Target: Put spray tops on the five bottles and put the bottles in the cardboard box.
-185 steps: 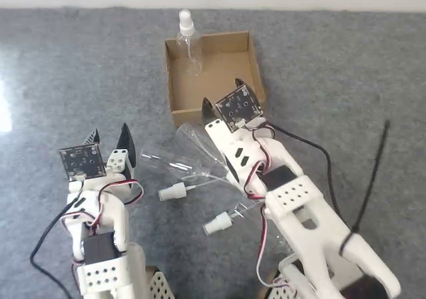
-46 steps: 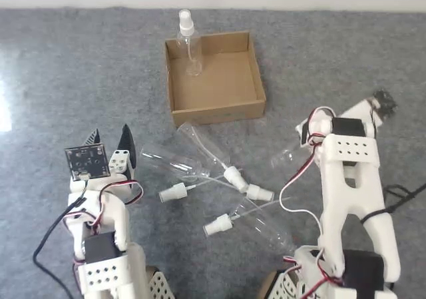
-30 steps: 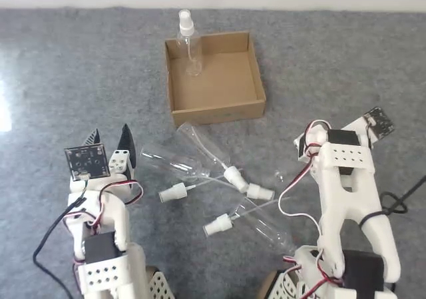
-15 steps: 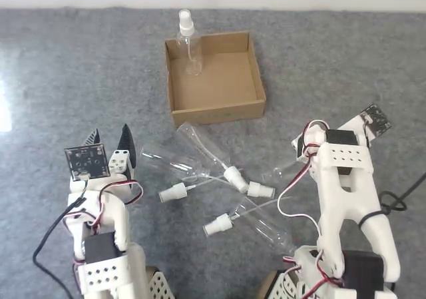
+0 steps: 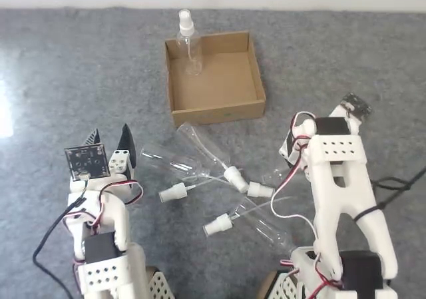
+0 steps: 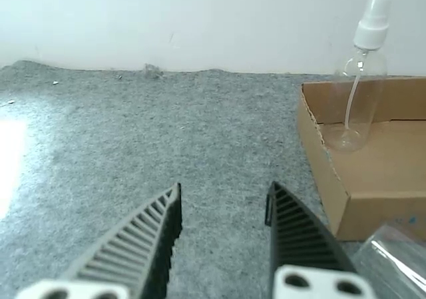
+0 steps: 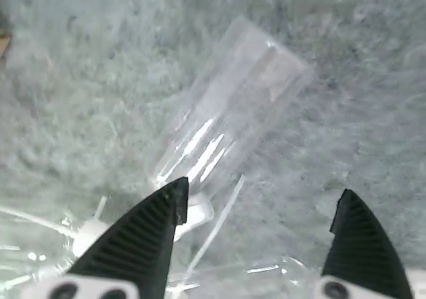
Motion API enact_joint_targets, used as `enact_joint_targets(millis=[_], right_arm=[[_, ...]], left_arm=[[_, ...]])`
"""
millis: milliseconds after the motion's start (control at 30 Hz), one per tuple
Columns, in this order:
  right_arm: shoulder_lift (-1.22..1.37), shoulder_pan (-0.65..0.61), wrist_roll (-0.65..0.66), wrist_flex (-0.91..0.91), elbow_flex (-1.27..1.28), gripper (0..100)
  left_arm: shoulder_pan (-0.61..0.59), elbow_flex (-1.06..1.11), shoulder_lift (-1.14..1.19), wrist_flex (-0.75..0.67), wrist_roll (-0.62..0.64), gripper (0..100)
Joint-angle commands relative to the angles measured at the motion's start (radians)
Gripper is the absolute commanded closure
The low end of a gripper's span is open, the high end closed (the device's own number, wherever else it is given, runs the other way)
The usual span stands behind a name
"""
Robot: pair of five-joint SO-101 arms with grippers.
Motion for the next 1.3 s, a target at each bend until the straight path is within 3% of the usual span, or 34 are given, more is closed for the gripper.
enact_joint_targets(millis=[0, 200, 500, 833, 1267], right_arm=[[-0.067, -0.012, 0.114, 0.081, -0.092, 70.0], [-0.067, -0.010, 0.448, 0.196, -0.155, 69.9], [-0.067, -0.008, 0.988, 0.203, -0.155, 69.9], [-0.067, -0.015, 1.217, 0.193, -0.157, 70.1], [-0.058, -0.200, 1.519, 0.191, -0.157, 70.1]], left_arm=[[0.003, -0.012, -0.012, -0.025, -0.009, 81], [0.003, -0.012, -0.012, -0.025, -0.011, 81], [0.003, -0.012, -0.012, -0.025, -0.012, 81], [0.003, -0.012, -0.012, -0.025, -0.014, 81], [0.003, -0.010, -0.012, -0.025, -0.014, 81]])
